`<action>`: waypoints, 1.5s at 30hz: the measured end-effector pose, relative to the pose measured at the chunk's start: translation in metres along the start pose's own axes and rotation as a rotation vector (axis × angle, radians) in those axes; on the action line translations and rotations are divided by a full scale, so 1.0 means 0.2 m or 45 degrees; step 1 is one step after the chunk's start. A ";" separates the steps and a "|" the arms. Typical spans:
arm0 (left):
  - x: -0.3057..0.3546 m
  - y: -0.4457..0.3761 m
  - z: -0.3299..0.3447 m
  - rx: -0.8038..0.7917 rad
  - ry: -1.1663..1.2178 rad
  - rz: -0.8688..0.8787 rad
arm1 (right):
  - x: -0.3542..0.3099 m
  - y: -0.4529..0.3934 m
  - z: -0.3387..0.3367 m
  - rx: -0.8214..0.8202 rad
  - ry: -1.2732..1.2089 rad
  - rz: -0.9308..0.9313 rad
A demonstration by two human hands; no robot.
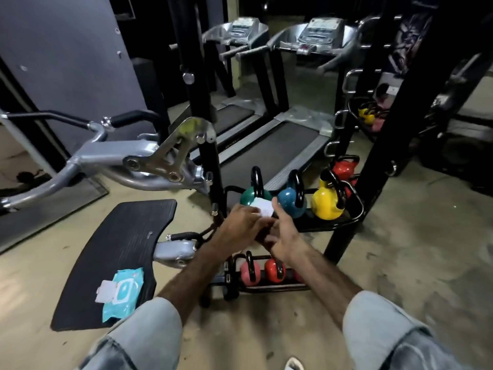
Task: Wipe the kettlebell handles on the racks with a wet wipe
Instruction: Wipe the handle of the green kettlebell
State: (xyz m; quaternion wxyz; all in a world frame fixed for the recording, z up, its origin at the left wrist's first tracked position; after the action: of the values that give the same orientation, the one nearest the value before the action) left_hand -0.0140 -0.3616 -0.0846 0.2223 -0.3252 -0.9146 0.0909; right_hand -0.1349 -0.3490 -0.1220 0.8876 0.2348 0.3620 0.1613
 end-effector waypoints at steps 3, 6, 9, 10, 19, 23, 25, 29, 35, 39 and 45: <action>-0.03 -0.11 0.03 0.007 0.264 -0.176 | -0.09 -0.10 -0.06 0.014 0.082 -0.041; -0.15 -0.21 0.10 0.107 0.415 -0.499 | -0.18 -0.21 -0.12 0.201 0.243 -0.090; -0.26 -0.29 0.16 0.134 0.387 -0.681 | -0.23 -0.37 -0.21 0.384 0.452 -0.191; -0.28 -0.32 0.17 0.125 0.347 -0.701 | -0.25 -0.43 -0.24 0.432 0.512 -0.216; -0.44 -0.57 0.29 -0.096 -0.010 -0.583 | -0.38 -0.67 -0.14 0.569 1.069 -0.419; -0.50 -0.71 0.33 -0.199 -0.085 -0.472 | -0.32 -0.77 -0.09 0.374 1.248 -0.401; -0.55 -0.77 0.35 -0.294 -0.068 -0.445 | -0.25 -0.77 -0.08 0.250 1.169 -0.380; -0.64 -0.85 0.37 -0.308 -0.056 -0.503 | -0.15 -0.78 -0.15 0.152 0.776 -0.258; -0.68 -0.95 0.35 -0.269 -0.016 -0.564 | -0.17 -0.85 -0.14 0.452 0.515 -0.309; -0.72 -0.99 0.35 -0.296 -0.051 -0.549 | -0.21 -0.88 -0.04 0.388 0.597 -0.466; -0.74 -1.03 0.37 -0.415 -0.093 -0.453 | -0.05 -0.80 -0.13 0.418 0.691 -0.384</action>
State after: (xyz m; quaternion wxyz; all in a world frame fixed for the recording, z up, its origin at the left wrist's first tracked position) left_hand -0.0606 -0.6156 -0.1383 0.1461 -0.1871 -0.9675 -0.0866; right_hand -0.1428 -0.4805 -0.2186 0.7234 0.2669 0.6363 0.0245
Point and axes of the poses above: each hand's wrist, its own y-axis away from the middle knuckle, its own z-axis out of the palm, x = y × z, the point moved 2 cm from there along -y, towards the middle knuckle, and after that the axes turned 7 degrees about -y, right-handed, at the moved point
